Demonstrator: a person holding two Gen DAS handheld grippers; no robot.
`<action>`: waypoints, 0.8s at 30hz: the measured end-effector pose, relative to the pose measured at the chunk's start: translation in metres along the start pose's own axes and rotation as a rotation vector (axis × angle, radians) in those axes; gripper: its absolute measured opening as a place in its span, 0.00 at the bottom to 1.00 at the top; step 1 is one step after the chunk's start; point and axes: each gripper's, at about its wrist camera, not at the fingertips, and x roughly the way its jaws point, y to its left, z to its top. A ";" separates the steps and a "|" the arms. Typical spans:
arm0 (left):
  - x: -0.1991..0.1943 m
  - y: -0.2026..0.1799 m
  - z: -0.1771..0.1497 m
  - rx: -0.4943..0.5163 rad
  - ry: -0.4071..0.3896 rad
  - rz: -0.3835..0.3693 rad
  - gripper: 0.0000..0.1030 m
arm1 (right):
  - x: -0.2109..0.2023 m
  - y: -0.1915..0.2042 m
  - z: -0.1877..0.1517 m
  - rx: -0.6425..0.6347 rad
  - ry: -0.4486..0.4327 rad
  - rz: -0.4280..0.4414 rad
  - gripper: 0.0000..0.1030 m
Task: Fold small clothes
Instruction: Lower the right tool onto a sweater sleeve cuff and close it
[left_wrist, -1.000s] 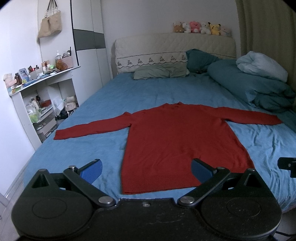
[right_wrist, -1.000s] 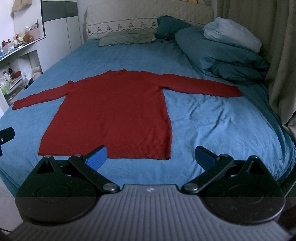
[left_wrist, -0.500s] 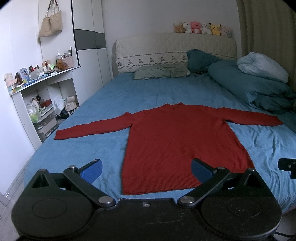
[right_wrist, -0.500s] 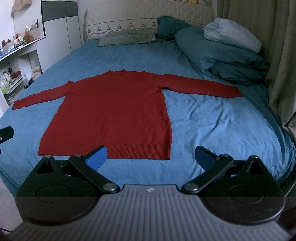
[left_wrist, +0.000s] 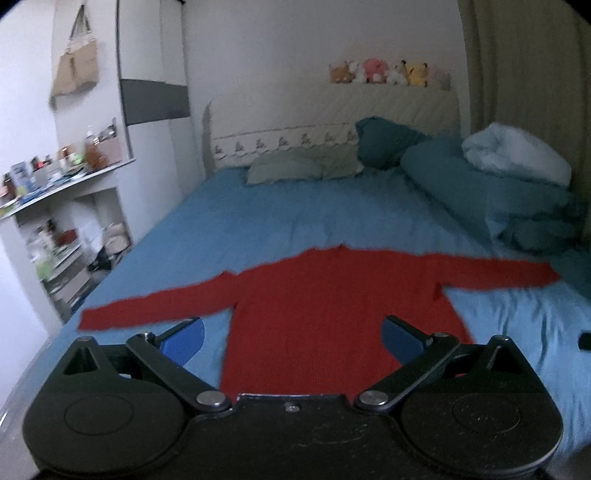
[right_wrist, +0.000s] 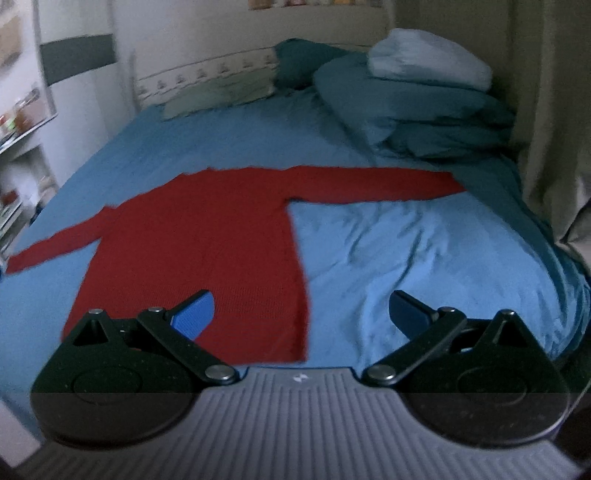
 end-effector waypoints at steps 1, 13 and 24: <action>0.014 -0.005 0.011 0.004 -0.004 -0.018 1.00 | 0.010 -0.007 0.009 0.015 -0.004 -0.019 1.00; 0.303 -0.123 0.082 0.124 0.050 -0.217 1.00 | 0.223 -0.121 0.086 0.240 -0.073 -0.191 1.00; 0.487 -0.199 0.055 0.053 0.350 -0.278 1.00 | 0.391 -0.199 0.096 0.374 -0.085 -0.336 1.00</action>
